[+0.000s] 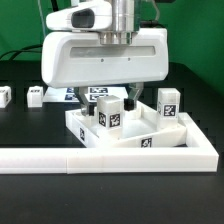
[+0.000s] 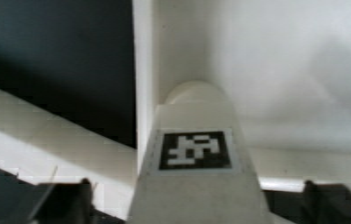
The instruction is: Assemble square table
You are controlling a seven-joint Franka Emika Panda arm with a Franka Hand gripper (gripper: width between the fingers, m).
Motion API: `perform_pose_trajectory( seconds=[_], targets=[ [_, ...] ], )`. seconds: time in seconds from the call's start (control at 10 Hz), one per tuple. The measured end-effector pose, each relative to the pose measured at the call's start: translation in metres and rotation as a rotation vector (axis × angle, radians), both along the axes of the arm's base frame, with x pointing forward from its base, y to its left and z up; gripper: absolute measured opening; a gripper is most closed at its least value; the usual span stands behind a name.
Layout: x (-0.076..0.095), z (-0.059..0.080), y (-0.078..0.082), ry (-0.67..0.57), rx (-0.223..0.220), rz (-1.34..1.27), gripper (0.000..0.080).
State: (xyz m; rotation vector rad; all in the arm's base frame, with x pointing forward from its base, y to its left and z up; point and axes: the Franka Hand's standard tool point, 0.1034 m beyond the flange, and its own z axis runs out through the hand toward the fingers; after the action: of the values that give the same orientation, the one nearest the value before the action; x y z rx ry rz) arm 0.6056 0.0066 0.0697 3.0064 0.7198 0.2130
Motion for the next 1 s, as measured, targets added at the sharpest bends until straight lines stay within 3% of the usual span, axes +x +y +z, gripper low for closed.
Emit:
perform_pose_trajectory(
  seconds=[0.1,0.2,0.3,0.6,1.0],
  targets=[
    [-0.0003,-0.0005,0.0001,0.001,0.004,-0.024,0.0427],
    [-0.0003,-0.0007,0.0,0.001,0.004,-0.024,0.0427],
    [-0.0003,-0.0007,0.0,0.001,0.005,-0.031,0.029],
    [-0.0004,-0.0007,0.0002,0.0,0.015,-0.086,0.029],
    [0.0002,-0.0012,0.0004,-0.027,0.089,-0.497,0.029]
  ],
)
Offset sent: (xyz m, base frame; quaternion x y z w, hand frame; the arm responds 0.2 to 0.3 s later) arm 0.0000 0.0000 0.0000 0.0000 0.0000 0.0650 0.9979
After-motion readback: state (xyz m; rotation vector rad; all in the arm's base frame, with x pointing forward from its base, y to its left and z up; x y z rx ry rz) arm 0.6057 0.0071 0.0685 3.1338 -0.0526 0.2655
